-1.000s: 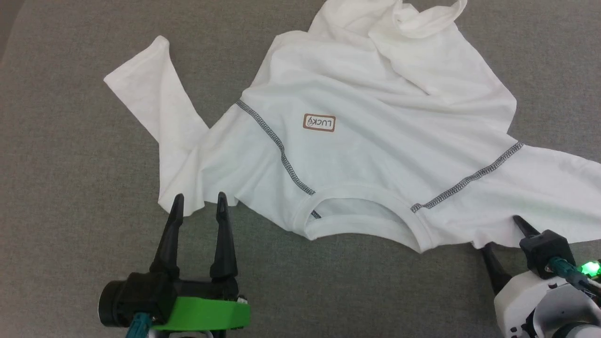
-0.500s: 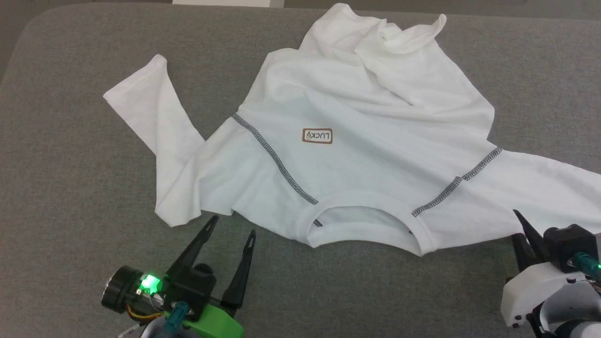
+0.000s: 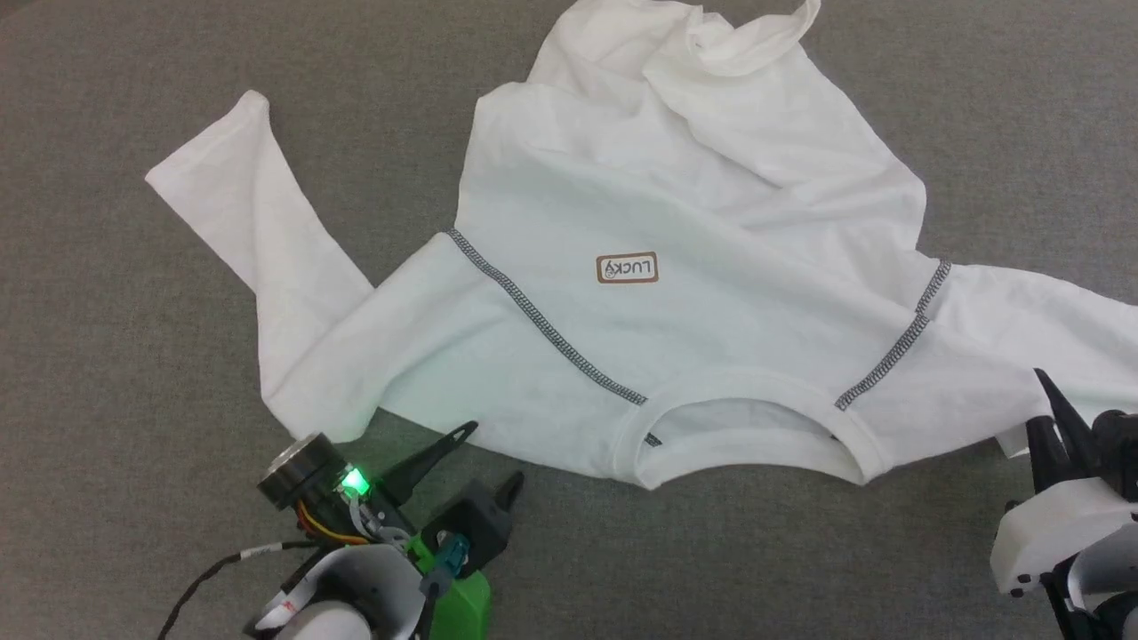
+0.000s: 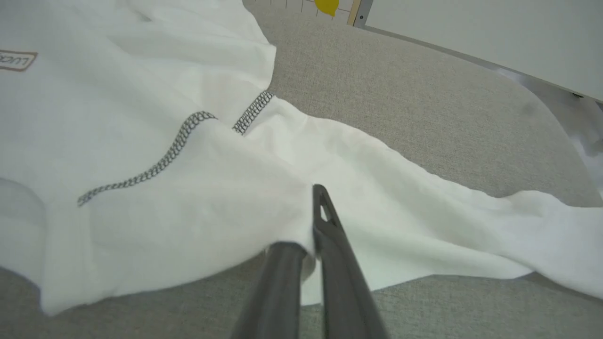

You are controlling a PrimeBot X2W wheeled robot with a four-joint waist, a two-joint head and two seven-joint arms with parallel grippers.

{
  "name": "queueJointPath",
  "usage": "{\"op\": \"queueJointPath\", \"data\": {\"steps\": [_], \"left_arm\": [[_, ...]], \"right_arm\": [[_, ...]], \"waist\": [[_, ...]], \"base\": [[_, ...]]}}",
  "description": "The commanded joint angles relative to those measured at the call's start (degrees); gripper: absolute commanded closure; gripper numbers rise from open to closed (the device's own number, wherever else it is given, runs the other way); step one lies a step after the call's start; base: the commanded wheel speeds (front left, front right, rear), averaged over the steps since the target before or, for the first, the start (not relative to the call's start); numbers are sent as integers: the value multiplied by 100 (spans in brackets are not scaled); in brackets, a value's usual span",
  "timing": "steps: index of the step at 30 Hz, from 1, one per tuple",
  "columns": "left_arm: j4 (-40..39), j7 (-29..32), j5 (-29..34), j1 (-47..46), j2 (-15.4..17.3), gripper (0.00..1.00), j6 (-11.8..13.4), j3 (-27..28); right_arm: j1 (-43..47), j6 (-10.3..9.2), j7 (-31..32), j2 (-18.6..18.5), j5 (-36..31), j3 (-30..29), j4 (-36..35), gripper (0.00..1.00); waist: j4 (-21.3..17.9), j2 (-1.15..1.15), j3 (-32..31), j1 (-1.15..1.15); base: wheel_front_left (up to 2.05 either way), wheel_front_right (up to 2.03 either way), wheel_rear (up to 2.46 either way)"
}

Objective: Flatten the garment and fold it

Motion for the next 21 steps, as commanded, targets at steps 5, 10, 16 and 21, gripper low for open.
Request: {"op": "queueJointPath", "data": {"steps": [5, 10, 16, 21], "left_arm": [[298, 167, -182, -587, 156, 0, -38, -338], [599, 122, -319, -651, -50, 0, 216, -208], [826, -479, -706, -530, -418, 100, 807, 218], [597, -1095, -1249, -350, -703, 100, 1082, 621]], "right_arm": [[-112, -10, 45, 76, 91, 78, -68, 100], [-137, -10, 62, 92, 130, 99, -113, 100], [-186, -10, -28, 170, 203, 85, -193, 100], [-316, -10, -214, 224, 281, 58, -356, 100]], "waist": [[-10, 0, 82, 0], [-74, 0, 117, 0], [-165, 0, 78, 0], [-219, 0, -144, 0]], "base": [[0, 0, 0], [0, 0, 0], [0, 0, 0], [0, 0, 0]]}}
